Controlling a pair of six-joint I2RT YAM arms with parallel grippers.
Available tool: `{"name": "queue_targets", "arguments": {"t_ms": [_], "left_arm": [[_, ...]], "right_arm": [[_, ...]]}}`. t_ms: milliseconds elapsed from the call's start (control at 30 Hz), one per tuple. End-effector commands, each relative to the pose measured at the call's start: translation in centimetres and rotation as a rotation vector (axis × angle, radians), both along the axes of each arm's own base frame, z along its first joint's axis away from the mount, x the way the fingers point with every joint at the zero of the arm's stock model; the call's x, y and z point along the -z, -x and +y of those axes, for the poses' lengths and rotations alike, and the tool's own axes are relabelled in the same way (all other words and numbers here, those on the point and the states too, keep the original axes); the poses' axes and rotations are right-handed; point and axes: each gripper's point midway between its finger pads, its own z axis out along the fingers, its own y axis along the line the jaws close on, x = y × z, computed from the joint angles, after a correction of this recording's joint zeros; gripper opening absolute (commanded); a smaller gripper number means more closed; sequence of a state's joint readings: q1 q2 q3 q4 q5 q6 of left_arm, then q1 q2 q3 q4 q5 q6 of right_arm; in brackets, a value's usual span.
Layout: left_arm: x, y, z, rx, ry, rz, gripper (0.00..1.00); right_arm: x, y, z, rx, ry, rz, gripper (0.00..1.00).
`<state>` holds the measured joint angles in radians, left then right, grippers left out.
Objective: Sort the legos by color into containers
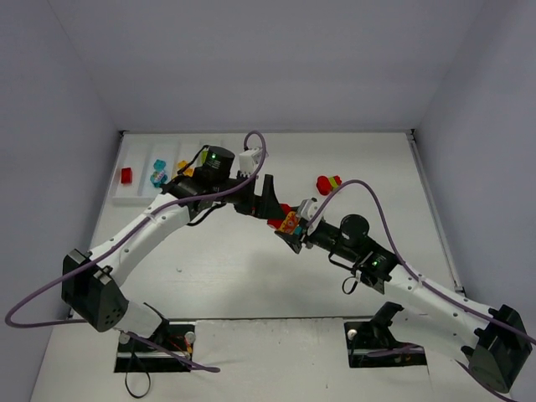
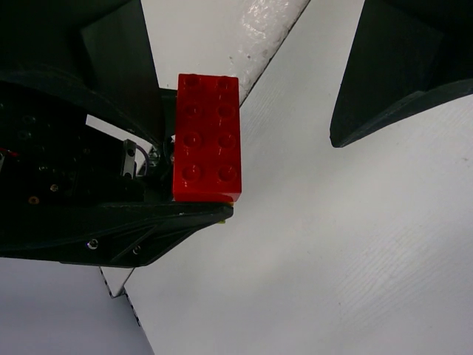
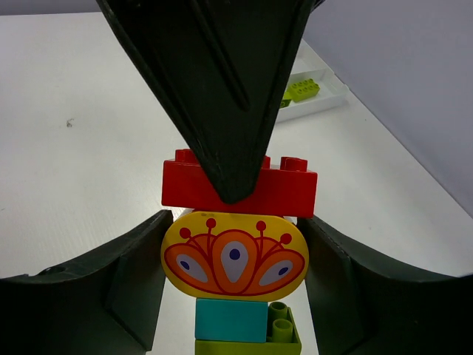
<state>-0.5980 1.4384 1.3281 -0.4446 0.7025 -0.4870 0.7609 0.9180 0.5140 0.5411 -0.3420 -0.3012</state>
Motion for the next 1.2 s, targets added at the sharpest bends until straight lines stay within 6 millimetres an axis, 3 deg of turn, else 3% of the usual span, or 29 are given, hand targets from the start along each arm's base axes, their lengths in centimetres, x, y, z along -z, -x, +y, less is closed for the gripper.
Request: {"name": "queue_targets", "arguments": {"t_ms": [0, 133, 233, 267, 400, 500, 567, 667, 800, 900, 967, 1033, 1067, 1133, 1167], "left_arm": [[-4.4, -0.3, -1.5, 0.013, 0.096, -0.101, 0.86], [-3.8, -0.3, -1.9, 0.022, 0.088, -0.085, 0.75], [-3.9, -0.2, -2.0, 0.024, 0.099, -0.082, 0.51], [-4.0, -0.2, -2.0, 0.022, 0.103, -0.083, 0.34], [-4.4, -0.3, -1.7, 0.008, 0.102, -0.101, 0.08], [-4.8, -0.8, -0.7, -0.023, 0.08, -0.126, 0.0], [-5.0, -1.6, 0.5, -0.053, 0.07, -0.126, 0.0], [-6.0, -3.0, 3.4, -0.115, 0.073, -0.151, 0.0], [-5.5, -6.0, 9.1, -0.272, -0.026, -0.186, 0.0], [-4.3, -9.7, 15.6, -0.488, -0.193, -0.25, 0.0], [-2.8, -12.8, 22.0, -0.704, -0.407, -0.3, 0.0], [-2.1, -14.6, 26.2, -0.842, -0.541, -0.319, 0.0], [-1.7, -16.1, 29.8, -0.943, -0.624, -0.329, 0.0], [-1.3, -17.6, 32.6, -1.011, -0.656, -0.323, 0.0], [-0.2, -18.6, 35.7, -1.074, -0.697, -0.292, 0.0]], "right_arm": [[-2.6, 0.2, 0.7, -0.031, -0.059, -0.083, 0.04], [-2.6, 0.1, 0.7, -0.031, -0.059, -0.083, 0.05], [-2.4, 0.0, 0.6, -0.025, -0.055, -0.079, 0.05], [-2.2, 0.0, 0.6, -0.025, -0.052, -0.077, 0.05], [-1.9, -0.2, 0.5, -0.012, -0.046, -0.075, 0.06], [-1.2, -0.5, 0.4, 0.006, -0.031, -0.063, 0.06], [-0.5, -0.8, 0.3, 0.02, -0.021, -0.049, 0.06], [0.2, -1.0, 0.4, 0.03, -0.011, -0.03, 0.06], [0.5, -1.2, 0.3, 0.04, -0.01, -0.009, 0.06], [0.4, -1.2, 0.3, 0.047, -0.016, -0.003, 0.06], [0.3, -1.1, 0.3, 0.045, -0.023, 0.005, 0.06], [0.3, -1.0, 0.3, 0.041, -0.026, 0.011, 0.06], [0.2, -0.9, 0.3, 0.04, -0.033, 0.015, 0.06], [0.1, -0.6, 0.3, 0.03, -0.041, 0.019, 0.06], [-0.1, -0.6, 0.3, 0.03, -0.049, 0.019, 0.06]]}}
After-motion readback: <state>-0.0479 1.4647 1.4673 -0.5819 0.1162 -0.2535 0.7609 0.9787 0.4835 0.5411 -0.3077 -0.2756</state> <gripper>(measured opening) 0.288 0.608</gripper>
